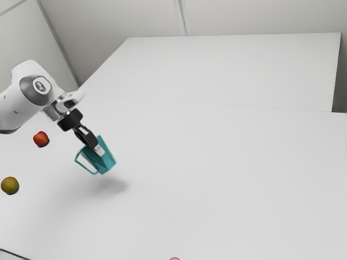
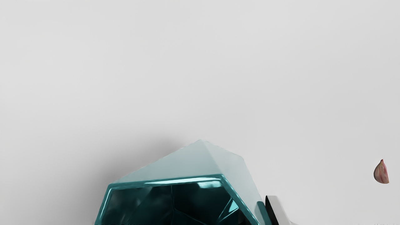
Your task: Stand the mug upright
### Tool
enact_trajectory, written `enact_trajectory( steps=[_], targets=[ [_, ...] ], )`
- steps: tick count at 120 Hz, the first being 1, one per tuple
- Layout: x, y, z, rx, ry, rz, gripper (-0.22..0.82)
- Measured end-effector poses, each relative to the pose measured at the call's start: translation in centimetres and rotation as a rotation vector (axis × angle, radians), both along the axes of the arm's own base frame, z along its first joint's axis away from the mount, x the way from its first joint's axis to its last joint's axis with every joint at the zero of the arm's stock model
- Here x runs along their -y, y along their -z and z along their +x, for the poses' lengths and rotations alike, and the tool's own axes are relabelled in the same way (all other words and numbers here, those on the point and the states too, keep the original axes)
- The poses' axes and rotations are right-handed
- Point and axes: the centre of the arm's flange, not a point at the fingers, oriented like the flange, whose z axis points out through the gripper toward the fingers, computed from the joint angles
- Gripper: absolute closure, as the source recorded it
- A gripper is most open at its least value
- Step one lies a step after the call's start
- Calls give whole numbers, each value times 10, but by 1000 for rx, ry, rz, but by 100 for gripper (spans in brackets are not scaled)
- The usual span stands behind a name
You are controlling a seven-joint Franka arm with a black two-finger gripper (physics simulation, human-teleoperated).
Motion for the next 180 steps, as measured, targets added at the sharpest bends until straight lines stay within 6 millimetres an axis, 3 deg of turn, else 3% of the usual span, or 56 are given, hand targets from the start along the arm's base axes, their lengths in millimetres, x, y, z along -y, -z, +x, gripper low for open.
enact_trajectory(
  steps=[42,85,121,156,180],
  targets=[
    [56,-20,23,-57,22,279,78],
    [81,-11,46,11,-82,440,78],
    [90,28,43,73,-186,466,78],
    [106,46,42,138,-246,455,78],
    [106,58,40,123,-281,452,78]
  ],
)
